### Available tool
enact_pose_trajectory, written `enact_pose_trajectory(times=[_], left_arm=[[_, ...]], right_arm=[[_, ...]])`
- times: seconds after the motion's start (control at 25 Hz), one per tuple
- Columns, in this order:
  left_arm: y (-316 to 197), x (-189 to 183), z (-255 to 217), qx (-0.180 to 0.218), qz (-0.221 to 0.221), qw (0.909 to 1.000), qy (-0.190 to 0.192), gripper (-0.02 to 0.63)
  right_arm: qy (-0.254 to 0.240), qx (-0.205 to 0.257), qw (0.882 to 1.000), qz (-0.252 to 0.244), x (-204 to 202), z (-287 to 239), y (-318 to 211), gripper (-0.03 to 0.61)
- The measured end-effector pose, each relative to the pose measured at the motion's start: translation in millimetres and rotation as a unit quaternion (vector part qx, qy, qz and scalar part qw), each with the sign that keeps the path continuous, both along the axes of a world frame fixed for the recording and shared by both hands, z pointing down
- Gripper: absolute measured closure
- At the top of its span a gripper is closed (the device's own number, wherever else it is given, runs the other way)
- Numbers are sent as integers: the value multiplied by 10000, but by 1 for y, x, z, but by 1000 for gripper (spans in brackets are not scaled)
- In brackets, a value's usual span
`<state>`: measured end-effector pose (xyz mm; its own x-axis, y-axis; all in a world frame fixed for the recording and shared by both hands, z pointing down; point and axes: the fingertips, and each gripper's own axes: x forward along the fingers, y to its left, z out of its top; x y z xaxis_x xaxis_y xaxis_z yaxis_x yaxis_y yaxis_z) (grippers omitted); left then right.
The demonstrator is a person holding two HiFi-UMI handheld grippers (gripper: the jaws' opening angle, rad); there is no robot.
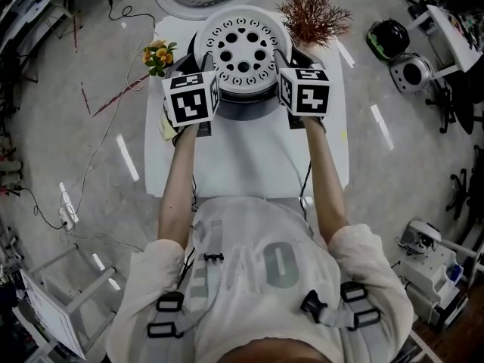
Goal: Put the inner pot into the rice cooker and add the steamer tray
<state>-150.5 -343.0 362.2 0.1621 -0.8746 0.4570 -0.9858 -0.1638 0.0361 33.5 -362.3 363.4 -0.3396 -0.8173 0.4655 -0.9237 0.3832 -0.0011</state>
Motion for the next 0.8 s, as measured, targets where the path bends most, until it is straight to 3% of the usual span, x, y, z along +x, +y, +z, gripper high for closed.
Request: enact_pose_trajectory(times=[0.32, 0.56, 0.8], left_arm=[[-3, -1, 4, -131, -25, 9999, 65, 497], [-3, 0, 5, -88, -117, 9998, -108, 497], [-5, 6, 6, 25, -70, 9992, -392, 474]], right_arm=[[198, -125, 9997, 48, -2, 1, -3, 442], [220, -66, 9994, 276, -1, 1, -3, 449], [892, 188, 9955, 273, -4, 8, -3, 401]])
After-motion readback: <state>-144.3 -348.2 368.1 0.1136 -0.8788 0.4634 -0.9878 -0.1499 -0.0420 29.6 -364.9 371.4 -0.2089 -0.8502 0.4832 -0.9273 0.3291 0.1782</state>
